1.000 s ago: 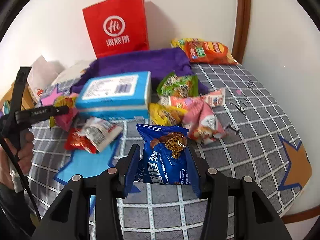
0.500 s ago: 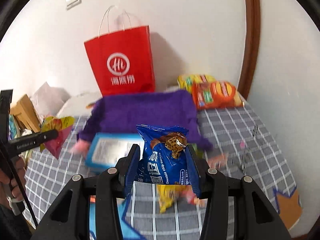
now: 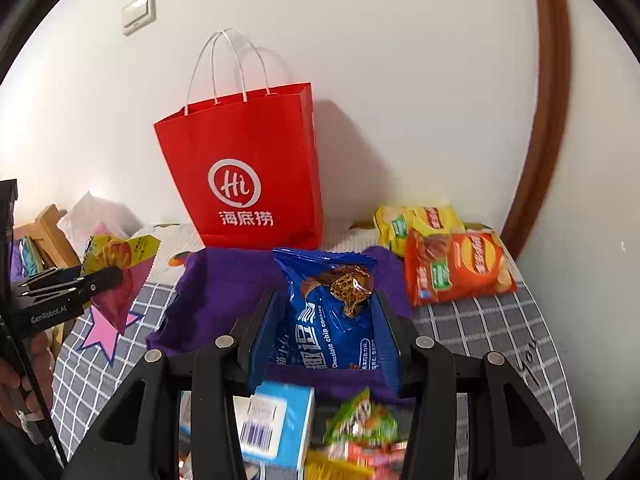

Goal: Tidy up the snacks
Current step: 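Carry both packets over the purple cloth with both tools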

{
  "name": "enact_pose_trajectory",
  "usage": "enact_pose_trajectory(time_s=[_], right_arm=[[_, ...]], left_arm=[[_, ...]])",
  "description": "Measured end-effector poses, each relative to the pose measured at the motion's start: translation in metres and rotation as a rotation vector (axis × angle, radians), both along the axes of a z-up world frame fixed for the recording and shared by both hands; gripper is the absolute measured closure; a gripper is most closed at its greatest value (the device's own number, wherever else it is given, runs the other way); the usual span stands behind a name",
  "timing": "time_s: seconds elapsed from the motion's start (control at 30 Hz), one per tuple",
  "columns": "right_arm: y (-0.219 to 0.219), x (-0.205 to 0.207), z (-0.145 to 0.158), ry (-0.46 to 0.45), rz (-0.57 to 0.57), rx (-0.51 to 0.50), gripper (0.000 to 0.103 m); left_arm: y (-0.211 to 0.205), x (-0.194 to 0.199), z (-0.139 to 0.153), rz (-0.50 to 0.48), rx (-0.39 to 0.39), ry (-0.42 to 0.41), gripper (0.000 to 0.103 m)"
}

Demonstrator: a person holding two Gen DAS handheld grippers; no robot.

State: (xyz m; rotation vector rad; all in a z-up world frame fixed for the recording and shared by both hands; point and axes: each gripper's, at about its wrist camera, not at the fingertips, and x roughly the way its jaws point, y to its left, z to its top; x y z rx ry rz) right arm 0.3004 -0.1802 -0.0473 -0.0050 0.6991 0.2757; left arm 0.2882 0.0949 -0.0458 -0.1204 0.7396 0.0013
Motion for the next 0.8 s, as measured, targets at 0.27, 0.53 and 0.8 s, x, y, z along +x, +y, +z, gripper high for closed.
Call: enact_pose_trajectory(time_s=[0.27,0.53,0.8], right_arm=[[0.018,0.067,0.001,0.013,0.049,0.027,0.057],[0.017,0.111,-0.033,0.061,0.055,0.034,0.057],[0.004,0.144,-0.08,0.169,0.019,0.015,0.057]], left_arm=[[-0.005,0.05,-0.009,0.007,-0.018,0.015,0.054],[-0.004,0.083,-0.032,-0.012,-0.064,0.066,0.054],[0.016,0.101,-0.062,0.03,-0.09,0.124,0.054]])
